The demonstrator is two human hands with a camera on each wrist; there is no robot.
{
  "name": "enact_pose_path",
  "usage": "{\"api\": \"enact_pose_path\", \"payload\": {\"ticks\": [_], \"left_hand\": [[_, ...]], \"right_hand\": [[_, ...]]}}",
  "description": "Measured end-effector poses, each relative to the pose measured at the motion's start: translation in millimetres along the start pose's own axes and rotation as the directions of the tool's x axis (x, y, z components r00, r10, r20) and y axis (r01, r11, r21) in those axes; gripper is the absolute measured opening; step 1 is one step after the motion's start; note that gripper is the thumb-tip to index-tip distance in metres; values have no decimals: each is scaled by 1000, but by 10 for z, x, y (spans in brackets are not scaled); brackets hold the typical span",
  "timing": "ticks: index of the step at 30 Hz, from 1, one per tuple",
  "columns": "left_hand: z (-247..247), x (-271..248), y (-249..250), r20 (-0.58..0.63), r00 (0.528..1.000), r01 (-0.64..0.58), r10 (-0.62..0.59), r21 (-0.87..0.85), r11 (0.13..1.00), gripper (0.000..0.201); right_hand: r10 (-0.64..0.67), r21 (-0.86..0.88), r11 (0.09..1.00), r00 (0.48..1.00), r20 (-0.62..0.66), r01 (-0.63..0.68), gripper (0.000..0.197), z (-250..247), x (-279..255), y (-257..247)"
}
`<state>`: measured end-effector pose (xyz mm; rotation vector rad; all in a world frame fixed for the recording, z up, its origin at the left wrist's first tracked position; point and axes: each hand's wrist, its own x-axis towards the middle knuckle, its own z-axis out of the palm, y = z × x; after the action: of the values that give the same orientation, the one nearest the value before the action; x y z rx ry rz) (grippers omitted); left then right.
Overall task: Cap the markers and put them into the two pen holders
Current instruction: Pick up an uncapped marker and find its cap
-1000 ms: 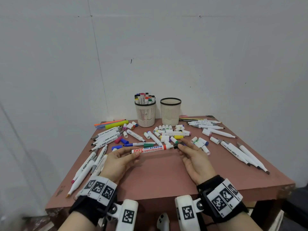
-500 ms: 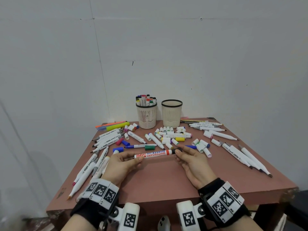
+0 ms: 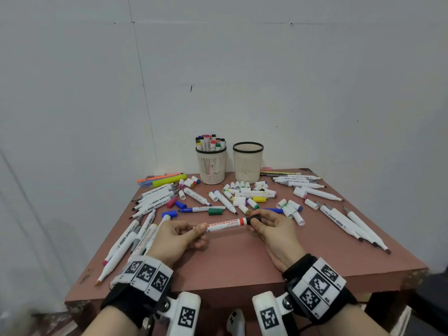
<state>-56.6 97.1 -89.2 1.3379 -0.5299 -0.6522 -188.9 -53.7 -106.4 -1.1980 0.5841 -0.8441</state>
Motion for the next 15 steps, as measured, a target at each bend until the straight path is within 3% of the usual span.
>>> {"api": "enact_pose_path", "payload": {"ticks": [5, 11, 15], "left_hand": [[-9, 20, -6, -32, 999, -3, 3, -3, 1000, 14], [-52, 58, -36, -79, 996, -36, 36, 6, 999, 9], [-42, 26, -25, -132, 991, -43, 37, -48, 998, 11]], "right_hand": [[24, 36, 999, 999, 24, -24, 18, -2, 13, 5], [41, 200, 978, 995, 94, -59, 20, 21, -44, -80], [6, 194, 981, 995, 96, -24, 21, 36, -79, -113]]}}
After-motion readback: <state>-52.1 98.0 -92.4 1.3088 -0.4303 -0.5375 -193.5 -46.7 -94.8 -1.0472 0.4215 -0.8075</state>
